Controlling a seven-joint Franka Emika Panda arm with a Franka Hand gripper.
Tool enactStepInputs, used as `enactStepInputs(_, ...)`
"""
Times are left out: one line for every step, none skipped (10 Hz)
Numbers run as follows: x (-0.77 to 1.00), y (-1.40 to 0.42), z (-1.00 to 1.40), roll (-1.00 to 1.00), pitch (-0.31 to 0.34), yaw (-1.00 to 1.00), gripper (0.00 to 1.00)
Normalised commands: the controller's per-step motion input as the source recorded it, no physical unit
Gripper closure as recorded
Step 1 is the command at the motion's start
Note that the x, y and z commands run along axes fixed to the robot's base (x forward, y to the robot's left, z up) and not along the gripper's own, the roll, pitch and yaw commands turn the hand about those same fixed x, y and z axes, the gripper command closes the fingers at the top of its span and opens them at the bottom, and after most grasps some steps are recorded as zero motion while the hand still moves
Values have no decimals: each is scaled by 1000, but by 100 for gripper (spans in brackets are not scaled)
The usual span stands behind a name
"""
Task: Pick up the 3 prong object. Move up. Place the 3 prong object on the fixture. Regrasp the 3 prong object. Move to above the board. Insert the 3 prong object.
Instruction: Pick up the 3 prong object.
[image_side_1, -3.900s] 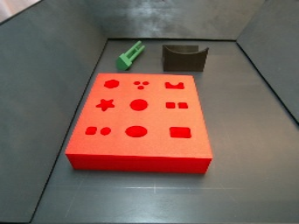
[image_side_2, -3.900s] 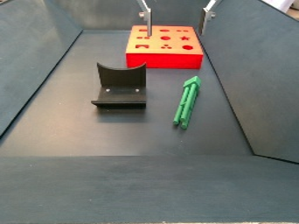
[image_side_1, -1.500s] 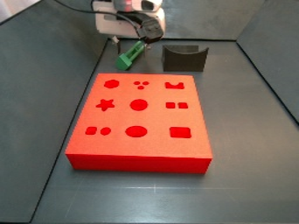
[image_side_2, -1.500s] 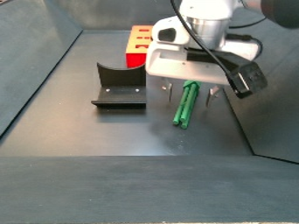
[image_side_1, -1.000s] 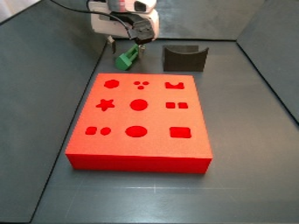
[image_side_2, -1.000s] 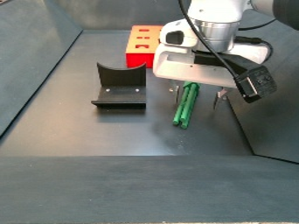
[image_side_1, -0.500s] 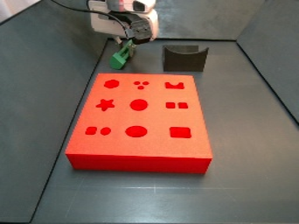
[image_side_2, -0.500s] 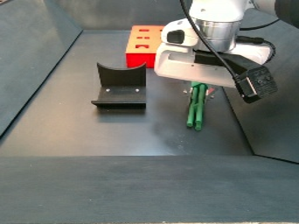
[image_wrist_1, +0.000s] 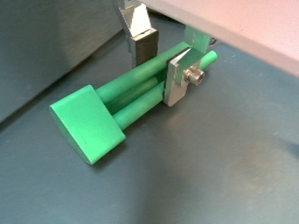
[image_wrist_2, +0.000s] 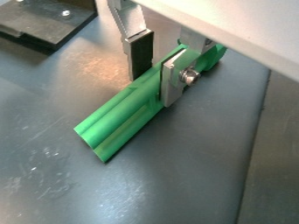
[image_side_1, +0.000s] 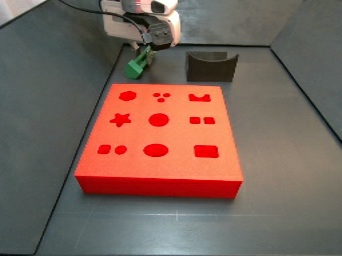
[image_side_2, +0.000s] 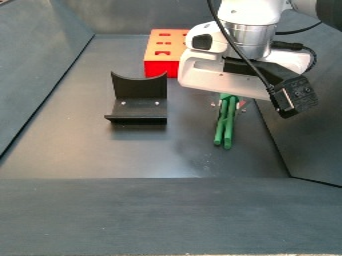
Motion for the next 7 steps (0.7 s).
enactStepInputs(0,0,0,0,0,0,100)
enactStepInputs(0,0,0,0,0,0,100)
enactStepInputs(0,0,0,0,0,0,100)
enactStepInputs(0,0,0,0,0,0,100)
enactStepInputs(0,0,0,0,0,0,100)
enactStepInputs(0,0,0,0,0,0,100)
enactStepInputs(0,0,0,0,0,0,100)
